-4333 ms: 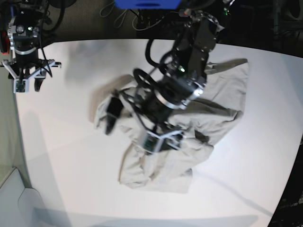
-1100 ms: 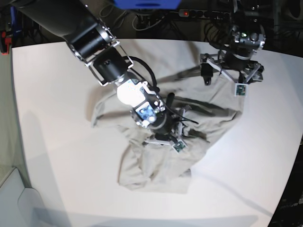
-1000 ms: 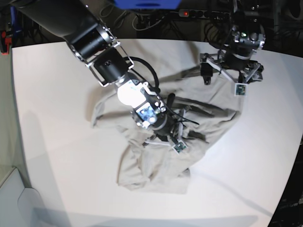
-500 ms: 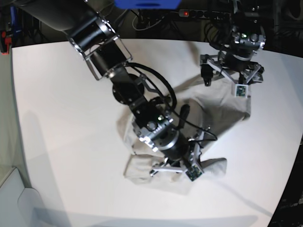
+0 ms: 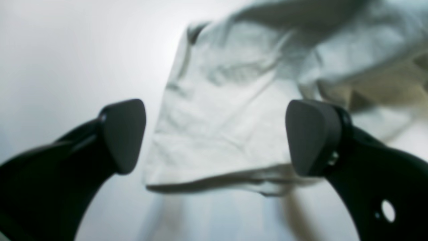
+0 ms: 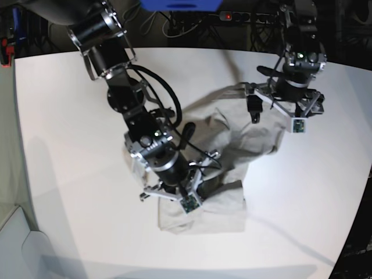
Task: Layout the t-shirt on the table in an organized manner, then fold the t-shirt properly
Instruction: 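Pull the shirt apart, right gripper sweeping away from the left gripper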
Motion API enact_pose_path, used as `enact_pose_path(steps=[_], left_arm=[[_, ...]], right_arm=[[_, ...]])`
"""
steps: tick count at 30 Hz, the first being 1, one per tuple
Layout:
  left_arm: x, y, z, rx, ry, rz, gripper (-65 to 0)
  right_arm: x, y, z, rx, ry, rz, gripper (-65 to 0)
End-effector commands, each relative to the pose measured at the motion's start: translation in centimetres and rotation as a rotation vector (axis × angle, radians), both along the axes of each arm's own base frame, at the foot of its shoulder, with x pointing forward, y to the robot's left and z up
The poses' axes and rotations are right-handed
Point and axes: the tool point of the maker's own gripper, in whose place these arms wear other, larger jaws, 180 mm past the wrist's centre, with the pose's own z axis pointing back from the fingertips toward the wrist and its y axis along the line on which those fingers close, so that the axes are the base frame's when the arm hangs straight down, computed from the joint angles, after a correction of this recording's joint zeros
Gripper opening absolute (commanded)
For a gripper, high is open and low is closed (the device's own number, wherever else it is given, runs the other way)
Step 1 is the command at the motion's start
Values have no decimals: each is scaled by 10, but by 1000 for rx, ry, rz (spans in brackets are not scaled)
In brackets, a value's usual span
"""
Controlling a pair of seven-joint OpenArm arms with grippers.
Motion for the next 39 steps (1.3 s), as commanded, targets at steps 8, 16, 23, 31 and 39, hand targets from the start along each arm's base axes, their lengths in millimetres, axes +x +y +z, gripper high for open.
enact_pose_path(steps=[8,16,23,31,39], left_arm=[[-5,-12,-31,-70,136,-21,0],[11,0,-3,-210,50,26,0],[15,0,3,-184,27,-38,-226],[19,20,-40,-230,142,126,-643],[14,26,-75,-242,237,165,-649]], right_arm=[[1,5,25,39,-68,8,-644],[1,5,25,38,-68,8,-644],[1,5,29,43,-78,7,-644],[0,3,29,41,-79,3,-644],[-6,1,25,41,-73,5,-644]])
